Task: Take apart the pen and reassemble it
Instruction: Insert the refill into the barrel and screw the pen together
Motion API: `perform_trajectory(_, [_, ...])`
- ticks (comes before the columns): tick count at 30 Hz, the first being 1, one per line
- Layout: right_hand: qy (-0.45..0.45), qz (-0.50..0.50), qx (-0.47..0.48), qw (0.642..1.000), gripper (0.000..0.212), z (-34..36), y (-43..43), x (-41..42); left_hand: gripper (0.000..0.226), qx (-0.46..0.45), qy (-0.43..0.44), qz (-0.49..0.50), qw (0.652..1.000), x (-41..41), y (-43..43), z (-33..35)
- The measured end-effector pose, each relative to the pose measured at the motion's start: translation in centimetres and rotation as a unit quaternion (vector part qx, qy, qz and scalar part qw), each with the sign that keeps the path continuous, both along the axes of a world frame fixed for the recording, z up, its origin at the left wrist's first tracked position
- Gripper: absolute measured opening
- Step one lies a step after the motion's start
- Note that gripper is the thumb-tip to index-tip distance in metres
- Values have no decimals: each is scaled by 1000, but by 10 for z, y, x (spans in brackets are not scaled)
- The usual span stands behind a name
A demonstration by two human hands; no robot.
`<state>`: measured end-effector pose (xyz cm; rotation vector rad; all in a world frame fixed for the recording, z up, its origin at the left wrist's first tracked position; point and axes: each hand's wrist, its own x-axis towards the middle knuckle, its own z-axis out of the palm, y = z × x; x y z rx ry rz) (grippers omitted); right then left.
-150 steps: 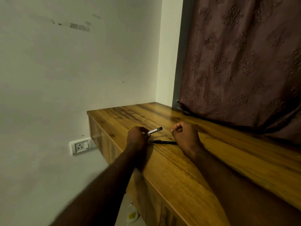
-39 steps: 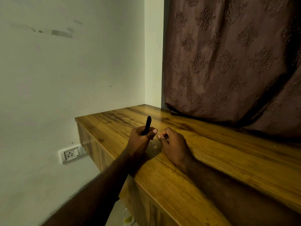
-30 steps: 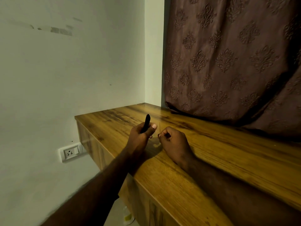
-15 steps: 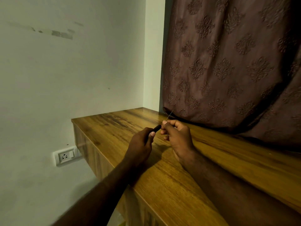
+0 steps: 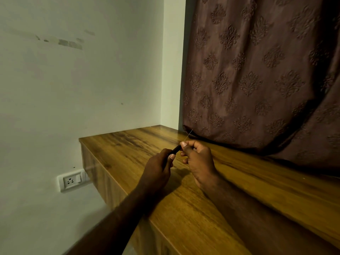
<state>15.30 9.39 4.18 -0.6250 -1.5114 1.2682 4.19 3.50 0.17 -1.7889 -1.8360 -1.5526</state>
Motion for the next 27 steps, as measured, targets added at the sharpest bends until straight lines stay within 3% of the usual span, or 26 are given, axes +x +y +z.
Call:
perform_trajectory(14, [-24, -27, 73, 997, 11, -2, 1, 2, 26, 8, 5, 24, 1000, -1, 0, -2])
perform_trajectory(27, [-26, -8, 59, 998, 6, -1, 3, 9, 28, 8, 20, 36, 999, 1, -2, 1])
